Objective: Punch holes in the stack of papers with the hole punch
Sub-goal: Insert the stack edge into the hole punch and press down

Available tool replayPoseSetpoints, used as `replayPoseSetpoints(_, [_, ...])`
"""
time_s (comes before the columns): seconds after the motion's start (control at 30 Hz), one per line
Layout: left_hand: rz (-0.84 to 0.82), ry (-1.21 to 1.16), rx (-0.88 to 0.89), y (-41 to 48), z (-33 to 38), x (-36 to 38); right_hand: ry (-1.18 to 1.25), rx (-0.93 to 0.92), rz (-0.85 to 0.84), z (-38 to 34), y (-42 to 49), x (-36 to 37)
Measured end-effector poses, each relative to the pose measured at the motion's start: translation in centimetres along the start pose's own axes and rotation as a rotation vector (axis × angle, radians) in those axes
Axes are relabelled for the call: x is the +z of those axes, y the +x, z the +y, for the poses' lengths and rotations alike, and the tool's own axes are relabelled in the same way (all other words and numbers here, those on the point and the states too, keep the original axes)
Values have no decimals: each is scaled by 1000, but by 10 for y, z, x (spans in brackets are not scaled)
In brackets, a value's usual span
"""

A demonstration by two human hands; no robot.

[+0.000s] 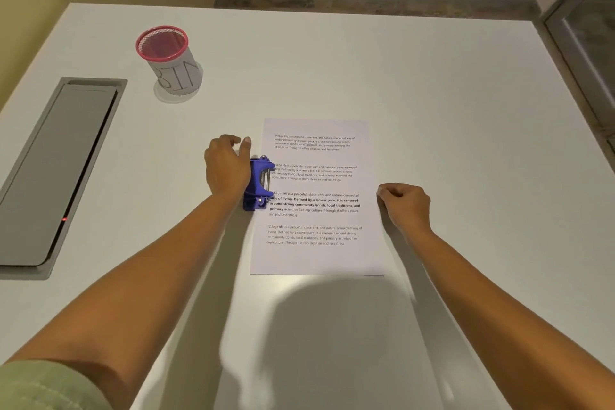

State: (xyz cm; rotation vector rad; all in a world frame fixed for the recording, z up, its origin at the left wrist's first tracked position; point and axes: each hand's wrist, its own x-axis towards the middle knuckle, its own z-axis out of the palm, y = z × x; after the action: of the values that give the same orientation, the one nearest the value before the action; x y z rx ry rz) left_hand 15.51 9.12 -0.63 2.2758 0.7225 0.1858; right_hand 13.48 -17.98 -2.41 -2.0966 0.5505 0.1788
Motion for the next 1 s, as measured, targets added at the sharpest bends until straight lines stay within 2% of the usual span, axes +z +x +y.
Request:
replayPoseSetpoints(0.17, [-97, 45, 51, 4, 2, 11, -28, -24, -21, -2, -3, 5])
replayPoseSetpoints(0.27, [-100, 33, 58, 3, 1, 16, -64, -62, 39, -6, -5, 6])
replayPoseSetpoints(0.37, [-93, 40, 81, 4, 0, 17, -148, -231, 89, -12, -8, 15])
replayPoseSetpoints(0.5, [-77, 53, 104, 5, -1, 20, -232, -458, -12, -29, -15, 41])
replayPoseSetpoints(0.63, [-66, 89, 115, 4, -4, 23, -500, -618, -92, -35, -12, 71])
replayPoseSetpoints(0.73, [-94, 113, 99, 6, -7, 24, -616, -620, -123, -30, -7, 86])
replayPoseSetpoints(1.0, [-99, 109, 64, 6, -8, 28, -680, -584, -145, -20, -1, 100])
